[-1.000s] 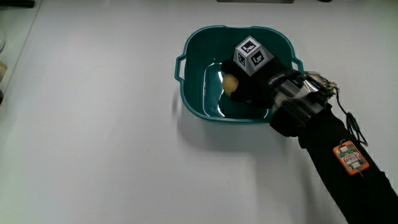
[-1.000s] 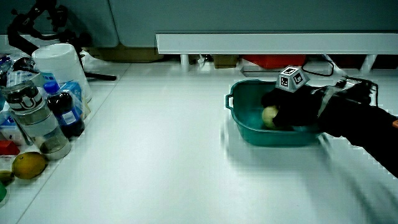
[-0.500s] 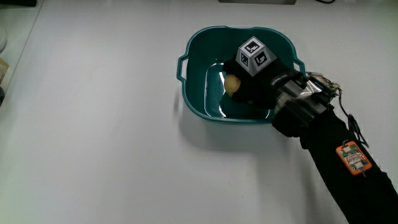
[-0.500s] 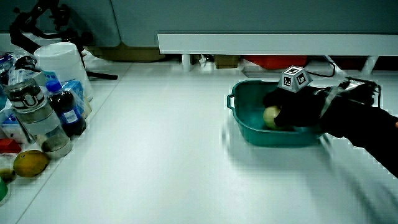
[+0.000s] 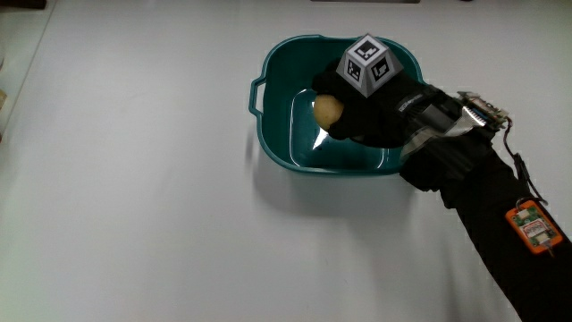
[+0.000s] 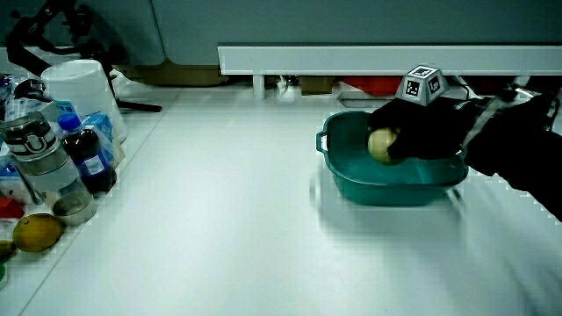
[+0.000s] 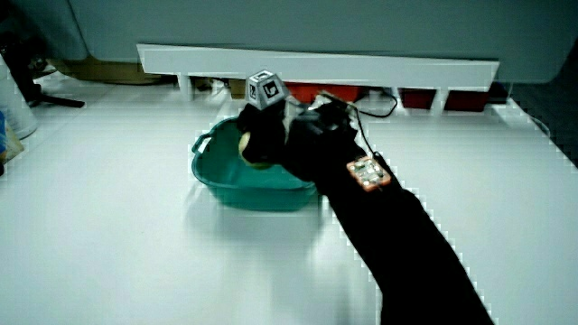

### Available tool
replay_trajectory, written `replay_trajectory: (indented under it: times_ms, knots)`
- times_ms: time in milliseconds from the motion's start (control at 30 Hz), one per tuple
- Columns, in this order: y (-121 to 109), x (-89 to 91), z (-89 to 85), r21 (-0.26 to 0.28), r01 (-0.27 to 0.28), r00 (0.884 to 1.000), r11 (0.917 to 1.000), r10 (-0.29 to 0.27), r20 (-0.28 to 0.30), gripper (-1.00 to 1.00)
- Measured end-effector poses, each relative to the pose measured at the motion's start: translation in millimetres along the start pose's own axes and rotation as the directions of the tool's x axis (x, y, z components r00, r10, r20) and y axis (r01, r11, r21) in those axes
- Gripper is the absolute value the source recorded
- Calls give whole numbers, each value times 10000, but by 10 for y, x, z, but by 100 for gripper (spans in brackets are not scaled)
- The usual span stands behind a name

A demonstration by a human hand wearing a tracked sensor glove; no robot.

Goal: Pick pear from plate

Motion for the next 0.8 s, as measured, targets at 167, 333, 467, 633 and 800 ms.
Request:
replay_trajectory:
  times_ms: [167, 333, 467, 633, 800]
  knots:
    - [-46, -48, 138, 137, -175, 9995, 9998, 171, 277, 100]
    - [-77, -64, 197, 88, -353, 9992, 9993, 351, 211, 100]
    - [-151, -66, 292, 408, -466, 9989, 9981, 461, 125, 100]
    - [-287, -157, 431, 680, -1041, 9946, 9922, 1041, 38, 100]
    - [-462, -263, 498, 1132, -1582, 9870, 9809, 1539, 458, 100]
